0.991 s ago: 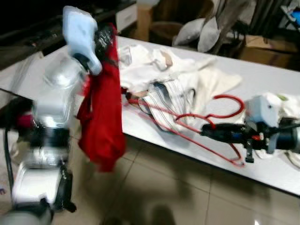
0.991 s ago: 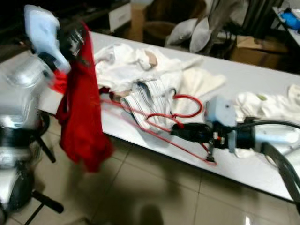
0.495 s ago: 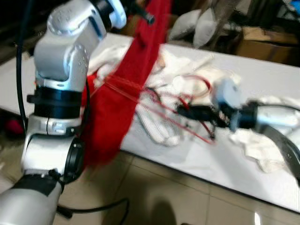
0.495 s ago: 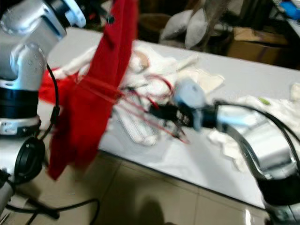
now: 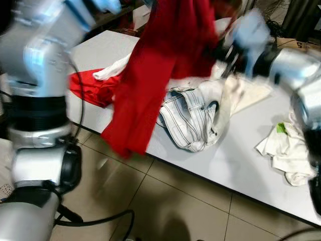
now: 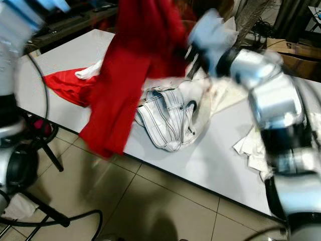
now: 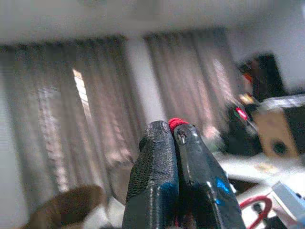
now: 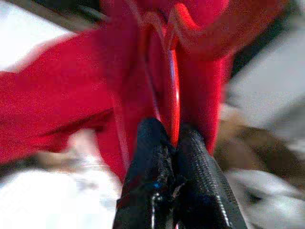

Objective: Hang hanger

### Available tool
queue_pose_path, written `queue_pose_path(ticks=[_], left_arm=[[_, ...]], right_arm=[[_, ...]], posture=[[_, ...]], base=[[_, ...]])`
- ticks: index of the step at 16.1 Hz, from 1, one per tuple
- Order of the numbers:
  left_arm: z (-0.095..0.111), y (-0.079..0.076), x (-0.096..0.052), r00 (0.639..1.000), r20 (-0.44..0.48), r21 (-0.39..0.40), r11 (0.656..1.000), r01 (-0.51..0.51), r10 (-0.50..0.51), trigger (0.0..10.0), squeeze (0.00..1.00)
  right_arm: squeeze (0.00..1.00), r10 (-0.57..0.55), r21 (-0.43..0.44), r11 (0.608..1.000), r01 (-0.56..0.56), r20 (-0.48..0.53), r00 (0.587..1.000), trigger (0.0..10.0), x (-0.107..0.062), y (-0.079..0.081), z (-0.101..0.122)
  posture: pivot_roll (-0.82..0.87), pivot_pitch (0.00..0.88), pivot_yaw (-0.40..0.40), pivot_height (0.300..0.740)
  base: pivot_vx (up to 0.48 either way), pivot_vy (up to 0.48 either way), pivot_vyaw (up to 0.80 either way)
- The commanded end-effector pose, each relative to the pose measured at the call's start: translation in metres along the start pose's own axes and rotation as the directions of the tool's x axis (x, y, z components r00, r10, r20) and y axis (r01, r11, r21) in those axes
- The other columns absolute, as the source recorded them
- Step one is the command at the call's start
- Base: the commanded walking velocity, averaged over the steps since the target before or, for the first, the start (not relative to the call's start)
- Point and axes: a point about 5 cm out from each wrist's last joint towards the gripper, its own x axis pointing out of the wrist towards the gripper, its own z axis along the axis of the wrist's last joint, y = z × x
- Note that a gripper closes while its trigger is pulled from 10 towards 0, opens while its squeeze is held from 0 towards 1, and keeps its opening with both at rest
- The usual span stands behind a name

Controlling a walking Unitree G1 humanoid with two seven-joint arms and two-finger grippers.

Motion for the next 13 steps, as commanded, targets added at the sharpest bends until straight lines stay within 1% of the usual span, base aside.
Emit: queue_pose_path(ticks=[1,2,3,4,5,6,7,8,9,10,11,12,13], left_arm=[[0.031,0.011,-0.001,0.989,0.138,0.031,0.997,-0.063,0.059,10.0,0.00],[0.047,0.024,-0.005,0.965,0.220,0.027,0.988,-0.150,0.140,10.0,0.00],[0.060,0.039,-0.012,0.930,0.287,0.044,0.966,-0.253,0.231,10.0,0.00],[0.058,0.048,-0.020,0.916,0.288,0.067,0.949,-0.309,0.278,10.0,0.00],[0.055,0.050,-0.022,0.915,0.279,0.076,0.943,-0.323,0.291,10.0,0.00],[0.023,0.047,-0.028,0.931,0.183,0.115,0.934,-0.339,0.316,10.0,0.00],[0.000,0.040,-0.030,0.941,0.110,0.134,0.933,-0.334,0.321,10.0,0.00],[-0.023,0.034,-0.033,0.941,0.045,0.156,0.928,-0.339,0.336,10.0,0.00],[-0.052,0.028,-0.040,0.931,-0.032,0.186,0.917,-0.352,0.364,10.0,0.00],[-0.052,0.028,-0.040,0.931,-0.032,0.186,0.917,-0.352,0.364,10.0,0.00],[-0.100,0.018,-0.060,0.891,-0.199,0.198,0.907,-0.372,0.409,10.0,0.00],[-0.133,0.016,-0.077,0.810,-0.384,0.270,0.893,-0.361,0.444,10.0,0.00],[-0.154,0.017,-0.093,0.727,-0.485,0.336,0.871,-0.358,0.486,10.0,0.00]], right_arm=[[0.00,-0.180,-0.100,0.978,0.183,0.039,0.983,10.0,-0.006,-0.035,0.011],[0.00,-0.253,-0.093,0.959,0.270,0.161,0.954,10.0,-0.004,-0.050,0.030],[0.00,-0.269,-0.035,0.957,0.288,0.273,0.924,10.0,-0.003,-0.057,0.046],[0.00,-0.243,0.001,0.967,0.255,0.300,0.922,10.0,0.002,-0.055,0.046],[0.00,-0.234,0.006,0.970,0.244,0.299,0.925,10.0,0.003,-0.053,0.044],[0.00,-0.219,-0.032,0.972,0.234,0.256,0.942,10.0,0.014,-0.043,0.027],[0.00,-0.208,-0.039,0.974,0.223,0.229,0.951,10.0,0.020,-0.036,0.015],[0.00,-0.207,-0.060,0.973,0.223,0.200,0.957,10.0,0.022,-0.029,0.002],[0.00,-0.214,-0.075,0.970,0.230,0.175,0.961,10.0,0.024,-0.022,-0.014],[0.00,-0.214,-0.075,0.970,0.230,0.175,0.961,10.0,0.024,-0.022,-0.014],[0.00,-0.197,-0.063,0.976,0.207,0.133,0.971,10.0,0.021,-0.009,-0.040],[0.00,-0.095,-0.043,0.994,0.099,0.086,0.992,10.0,0.020,0.007,-0.059],[0.00,0.039,-0.051,0.998,-0.037,0.040,0.998,10.0,0.016,0.026,-0.076]], posture=[[-0.02,0.000,0.007,0.740],[-0.02,0.000,-0.001,0.740],[-0.02,0.000,-0.004,0.740],[-0.01,0.000,-0.010,0.740],[-0.01,0.000,-0.010,0.740],[-0.02,0.000,-0.010,0.740],[-0.02,0.000,-0.011,0.740],[-0.02,0.000,-0.009,0.740],[-0.02,0.000,-0.005,0.740],[-0.02,0.000,-0.005,0.740],[-0.03,0.000,0.001,0.740],[-0.04,0.000,0.007,0.740],[-0.04,0.000,0.011,0.740]], base=[[0.000,0.000,0.00],[0.000,0.000,0.00],[0.000,0.000,0.00],[0.000,0.000,0.00],[0.000,0.000,0.00],[0.000,0.000,0.00],[0.000,0.000,0.00],[0.000,0.000,0.00],[0.000,0.000,0.00],[0.000,0.000,0.00],[0.000,0.000,0.00],[0.000,0.000,0.00],[0.000,0.000,0.00]])
